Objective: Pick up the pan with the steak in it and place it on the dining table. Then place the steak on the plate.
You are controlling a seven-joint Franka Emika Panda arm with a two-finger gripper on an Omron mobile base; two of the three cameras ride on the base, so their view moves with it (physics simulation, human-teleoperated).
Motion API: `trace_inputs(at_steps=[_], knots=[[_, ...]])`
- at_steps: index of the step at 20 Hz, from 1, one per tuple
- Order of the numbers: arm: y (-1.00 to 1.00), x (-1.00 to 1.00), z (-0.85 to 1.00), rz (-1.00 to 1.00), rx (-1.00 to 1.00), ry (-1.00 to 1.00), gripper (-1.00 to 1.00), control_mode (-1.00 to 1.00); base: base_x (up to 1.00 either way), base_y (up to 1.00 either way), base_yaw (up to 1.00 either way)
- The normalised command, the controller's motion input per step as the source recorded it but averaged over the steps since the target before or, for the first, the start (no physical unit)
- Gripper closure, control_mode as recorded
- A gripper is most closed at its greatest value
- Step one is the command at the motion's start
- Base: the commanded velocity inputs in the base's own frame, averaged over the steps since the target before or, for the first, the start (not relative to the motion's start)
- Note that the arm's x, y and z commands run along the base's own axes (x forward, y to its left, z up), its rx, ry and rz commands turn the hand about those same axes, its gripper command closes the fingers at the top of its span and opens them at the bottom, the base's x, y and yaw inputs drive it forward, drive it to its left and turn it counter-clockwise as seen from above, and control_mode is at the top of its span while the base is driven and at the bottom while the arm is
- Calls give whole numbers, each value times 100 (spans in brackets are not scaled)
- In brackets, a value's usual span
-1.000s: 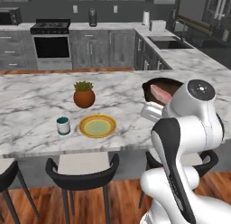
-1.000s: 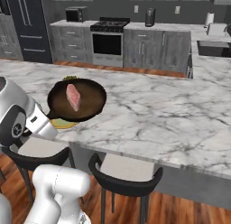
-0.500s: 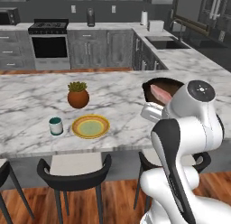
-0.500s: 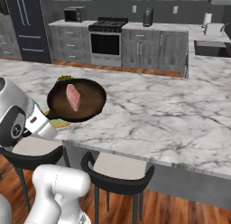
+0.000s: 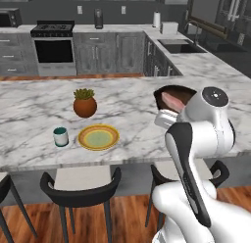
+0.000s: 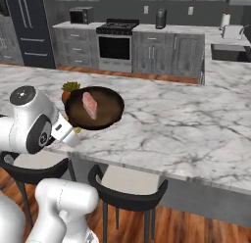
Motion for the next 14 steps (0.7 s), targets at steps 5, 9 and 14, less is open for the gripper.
trace_inputs(at_steps=[5,9,14], knots=[[-2,46,-35,3,0,0,100,-100,0,0,0],[1,54,-43,1,0,0,100,-100,0,0,0],[10,54,-48,0,-4,0,100,-100,0,0,0]])
